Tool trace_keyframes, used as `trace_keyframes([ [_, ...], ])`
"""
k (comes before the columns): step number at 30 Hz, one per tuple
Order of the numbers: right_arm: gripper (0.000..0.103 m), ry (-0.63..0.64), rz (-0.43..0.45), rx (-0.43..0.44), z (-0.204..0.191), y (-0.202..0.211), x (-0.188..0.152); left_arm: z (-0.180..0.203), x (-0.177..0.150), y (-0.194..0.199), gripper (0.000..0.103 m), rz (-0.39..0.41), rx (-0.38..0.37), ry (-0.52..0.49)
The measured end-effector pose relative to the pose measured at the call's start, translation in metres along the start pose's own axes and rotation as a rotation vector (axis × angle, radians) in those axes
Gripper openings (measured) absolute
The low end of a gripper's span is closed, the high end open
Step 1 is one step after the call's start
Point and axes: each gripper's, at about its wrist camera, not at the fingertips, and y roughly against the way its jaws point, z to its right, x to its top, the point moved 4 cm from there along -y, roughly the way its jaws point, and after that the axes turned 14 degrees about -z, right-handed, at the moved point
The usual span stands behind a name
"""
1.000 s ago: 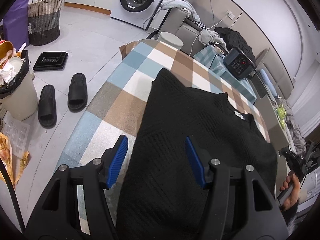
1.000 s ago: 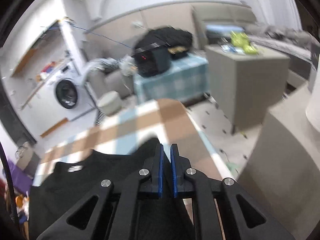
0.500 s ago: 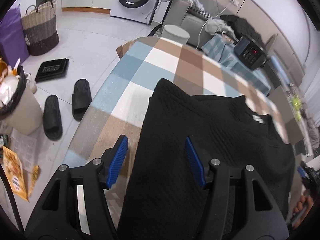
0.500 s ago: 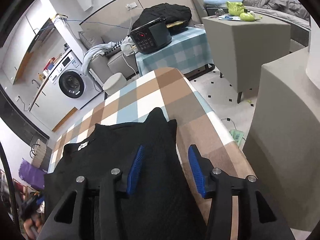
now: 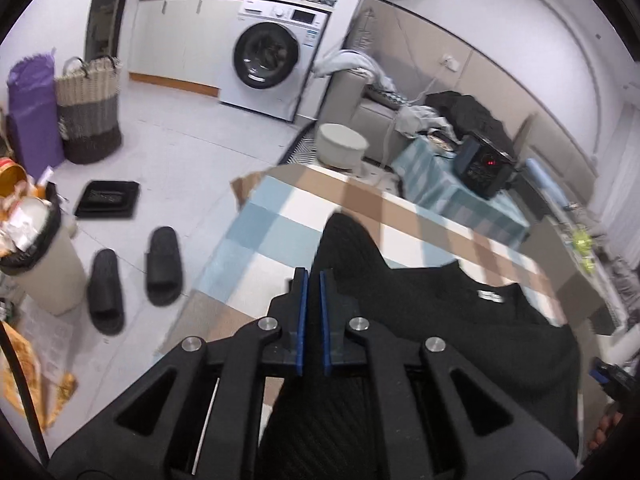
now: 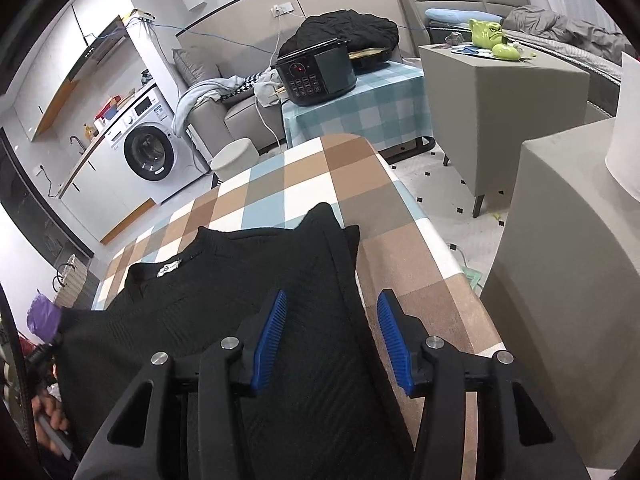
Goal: Fold small clothes
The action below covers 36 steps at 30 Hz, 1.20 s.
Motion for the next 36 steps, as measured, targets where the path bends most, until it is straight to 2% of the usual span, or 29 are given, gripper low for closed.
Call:
trace_keyframes([
  [2, 0.049, -0.017, -0.007, 0.0, 0.005, 0.0, -0.002, -0.011, 0.003, -0.014, 0.004, -0.05, 0.056, 0.043],
  [4, 0.049, -0.027, -0.013, 0.002, 0.008, 0.002, -0.004, -0.021, -0.001, -0.02, 0.005, -0.118, 0.048, 0.085],
  [6, 0.049, -0.036, -0.025, 0.004, 0.013, 0.004, -0.008, -0.028, -0.008, -0.023, 0.015, -0.161, 0.024, 0.105],
  [8, 0.049, -0.049, -0.042, 0.022, 0.018, 0.008, -0.015, -0.031, -0.018, -0.016, 0.031, -0.171, -0.011, 0.106],
  [10, 0.052, -0.055, -0.058, 0.053, 0.022, 0.013, -0.026, -0.032, -0.029, -0.006, 0.043, -0.174, -0.028, 0.09],
  [14, 0.053, -0.062, -0.095, 0.133, 0.029, 0.026, -0.061, -0.034, -0.061, 0.023, 0.055, -0.184, -0.039, 0.059],
  [17, 0.054, -0.074, -0.105, 0.184, 0.035, 0.039, -0.093, -0.038, -0.092, 0.044, 0.058, -0.208, -0.062, 0.066],
  [19, 0.055, -0.075, -0.114, 0.188, 0.038, 0.045, -0.113, -0.039, -0.113, 0.054, 0.058, -0.228, -0.065, 0.066],
  [23, 0.057, -0.073, -0.143, 0.226, 0.038, 0.047, -0.146, -0.037, -0.153, 0.078, 0.058, -0.239, -0.029, 0.011],
  [26, 0.057, -0.044, -0.144, 0.201, 0.034, 0.041, -0.158, -0.035, -0.181, 0.088, 0.058, -0.266, 0.006, -0.03],
  [29, 0.047, -0.007, -0.115, 0.159, 0.028, 0.039, -0.159, -0.041, -0.199, 0.093, 0.058, -0.273, 0.013, -0.011],
  [30, 0.036, 0.01, -0.105, 0.157, 0.025, 0.039, -0.159, -0.044, -0.207, 0.095, 0.058, -0.281, 0.004, 0.0],
  [32, 0.027, 0.044, -0.094, 0.129, 0.02, 0.039, -0.159, -0.046, -0.216, 0.099, 0.058, -0.287, -0.004, 0.005],
  [34, 0.007, 0.072, -0.064, 0.141, 0.017, 0.046, -0.157, -0.045, -0.224, 0.103, 0.058, -0.283, 0.008, 0.001],
  [36, 0.006, 0.106, 0.01, 0.155, 0.014, 0.064, -0.151, -0.045, -0.223, 0.104, 0.058, -0.286, 0.009, 0.0],
])
